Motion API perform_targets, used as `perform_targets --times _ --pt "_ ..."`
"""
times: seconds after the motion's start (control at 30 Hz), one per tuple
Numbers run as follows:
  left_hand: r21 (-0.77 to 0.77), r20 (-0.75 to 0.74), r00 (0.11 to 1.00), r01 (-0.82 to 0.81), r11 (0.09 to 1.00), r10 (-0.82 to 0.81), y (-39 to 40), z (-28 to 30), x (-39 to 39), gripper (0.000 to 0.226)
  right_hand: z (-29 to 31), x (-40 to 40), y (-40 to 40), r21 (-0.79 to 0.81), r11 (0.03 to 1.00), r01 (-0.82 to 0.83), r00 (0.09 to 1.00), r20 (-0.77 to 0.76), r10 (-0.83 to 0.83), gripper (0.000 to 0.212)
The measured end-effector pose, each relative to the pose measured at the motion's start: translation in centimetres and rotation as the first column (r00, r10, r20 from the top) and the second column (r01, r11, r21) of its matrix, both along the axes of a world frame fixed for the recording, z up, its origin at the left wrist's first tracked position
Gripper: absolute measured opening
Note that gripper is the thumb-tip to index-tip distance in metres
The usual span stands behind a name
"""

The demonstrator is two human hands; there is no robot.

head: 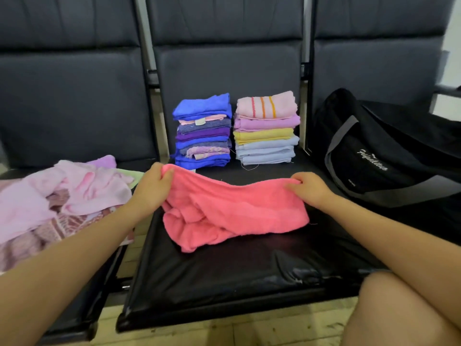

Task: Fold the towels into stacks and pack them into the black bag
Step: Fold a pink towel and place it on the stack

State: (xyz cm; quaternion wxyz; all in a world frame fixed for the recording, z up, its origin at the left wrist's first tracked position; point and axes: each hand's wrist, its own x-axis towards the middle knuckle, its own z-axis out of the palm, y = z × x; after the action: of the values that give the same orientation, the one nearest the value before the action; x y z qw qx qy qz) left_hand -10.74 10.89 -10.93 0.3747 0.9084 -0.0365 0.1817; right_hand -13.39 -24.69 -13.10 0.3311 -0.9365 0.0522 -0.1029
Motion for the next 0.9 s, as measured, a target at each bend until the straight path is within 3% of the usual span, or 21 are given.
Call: perform_targets --times 0.17,0.27,0.37,0.5,0.6,0.67,0.77,0.9 --pt "-0.231 0.195 0.978 -0.032 0.973 0.078 -0.2 6.0 -1.5 0.027 7.6 -1.2 1.8 0.480 0.876 -0.049 0.948 0.298 -0.110 0.026" --pt "-0.346 0.280 0.954 -0.006 0.938 0.110 -0.8 10.8 -1.9 0.021 13.2 -1.4 2.9 0.559 0.823 -0.098 0.899 0.405 -0.168 0.035" --pt "-0.429 0.346 0.929 0.031 0.903 0.133 -1.8 14.1 -2.4 0.013 16.9 -2.0 3.8 0.541 0.828 -0.143 0.881 0.451 -0.143 0.015" --pt "-0.539 0.393 0.911 0.114 0.835 0.129 -2.6 16.7 -3.8 0.010 20.1 -3.2 4.9 0.711 0.654 -0.258 0.866 0.470 -0.168 0.015" --pt "-0.655 0.380 0.918 0.180 0.734 0.114 -3.1 18.9 -5.4 0.012 22.3 -3.9 5.3 0.791 0.539 -0.291 0.888 0.432 -0.156 0.009" --pt "-0.760 0.329 0.941 0.210 0.615 0.084 -3.0 20.7 -6.3 0.019 23.8 -4.7 5.3 0.812 0.484 -0.325 0.898 0.426 -0.113 0.011" --pt "-0.872 0.207 0.973 0.231 0.431 -0.102 -2.1 23.0 -7.8 0.021 25.8 -5.7 4.6 0.801 0.415 -0.431 0.885 0.464 0.024 0.016" --pt "-0.829 0.093 0.942 0.252 0.499 -0.322 -1.0 22.7 -8.1 0.026 25.7 -6.0 3.1 0.795 0.424 -0.434 0.895 0.433 0.105 0.025"
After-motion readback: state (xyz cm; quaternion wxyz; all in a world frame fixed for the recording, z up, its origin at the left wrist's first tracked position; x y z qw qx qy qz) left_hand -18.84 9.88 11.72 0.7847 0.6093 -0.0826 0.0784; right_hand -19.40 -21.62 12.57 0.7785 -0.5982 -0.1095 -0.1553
